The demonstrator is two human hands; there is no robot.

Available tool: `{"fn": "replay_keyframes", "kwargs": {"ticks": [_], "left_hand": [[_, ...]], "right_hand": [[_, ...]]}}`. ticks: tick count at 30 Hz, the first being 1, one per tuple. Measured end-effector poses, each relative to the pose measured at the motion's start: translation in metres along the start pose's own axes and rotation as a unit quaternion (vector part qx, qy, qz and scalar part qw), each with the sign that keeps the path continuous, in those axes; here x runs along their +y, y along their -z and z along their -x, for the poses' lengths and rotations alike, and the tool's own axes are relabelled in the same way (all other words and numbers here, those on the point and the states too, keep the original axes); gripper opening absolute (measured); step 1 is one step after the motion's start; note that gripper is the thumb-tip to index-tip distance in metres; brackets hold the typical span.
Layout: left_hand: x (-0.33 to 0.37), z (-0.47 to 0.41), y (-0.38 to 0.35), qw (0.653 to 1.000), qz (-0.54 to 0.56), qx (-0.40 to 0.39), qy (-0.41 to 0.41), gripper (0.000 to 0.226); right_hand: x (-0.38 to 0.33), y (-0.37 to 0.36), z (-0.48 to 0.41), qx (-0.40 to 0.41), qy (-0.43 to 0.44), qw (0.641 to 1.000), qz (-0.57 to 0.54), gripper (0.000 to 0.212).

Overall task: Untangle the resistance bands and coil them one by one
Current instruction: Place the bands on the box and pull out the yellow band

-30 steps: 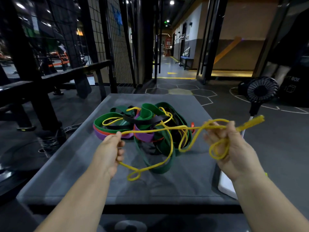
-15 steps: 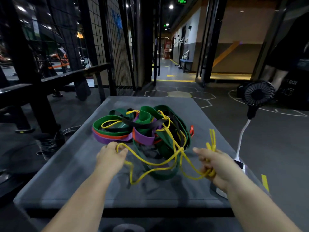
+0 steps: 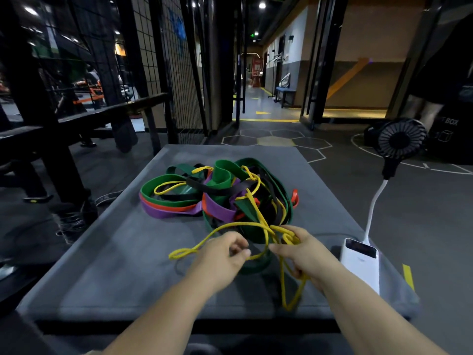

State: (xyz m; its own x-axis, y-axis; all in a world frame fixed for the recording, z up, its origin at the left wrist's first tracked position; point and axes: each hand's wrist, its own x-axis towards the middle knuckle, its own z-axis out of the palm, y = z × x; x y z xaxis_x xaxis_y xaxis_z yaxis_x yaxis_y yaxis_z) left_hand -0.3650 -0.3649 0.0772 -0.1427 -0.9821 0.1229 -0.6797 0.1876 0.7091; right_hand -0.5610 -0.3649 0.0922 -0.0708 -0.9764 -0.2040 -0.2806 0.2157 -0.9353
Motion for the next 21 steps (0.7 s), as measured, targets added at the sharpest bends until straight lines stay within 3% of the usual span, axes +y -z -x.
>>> {"fn": "replay_keyframes", "kwargs": {"ticks": [9, 15, 21], "left_hand": [[0.003, -0.008, -0.006, 0.999, 0.022, -0.029, 0.019, 0.010], [0.006, -0.011, -0.008, 0.993, 0.091, -0.059, 0.039, 0.017], [0.008, -0.008, -0.007, 0.989, 0.118, -0.060, 0.058, 0.020]], "right_hand": [[0.002, -0.007, -0.019, 0.004, 0.051, 0.993, 0.103, 0.025], [0.004, -0.005, -0.023, 0.022, 0.064, 0.976, 0.208, 0.025], [0.012, -0.005, -0.025, 0.026, 0.027, 0.982, 0.186, 0.029]]}}
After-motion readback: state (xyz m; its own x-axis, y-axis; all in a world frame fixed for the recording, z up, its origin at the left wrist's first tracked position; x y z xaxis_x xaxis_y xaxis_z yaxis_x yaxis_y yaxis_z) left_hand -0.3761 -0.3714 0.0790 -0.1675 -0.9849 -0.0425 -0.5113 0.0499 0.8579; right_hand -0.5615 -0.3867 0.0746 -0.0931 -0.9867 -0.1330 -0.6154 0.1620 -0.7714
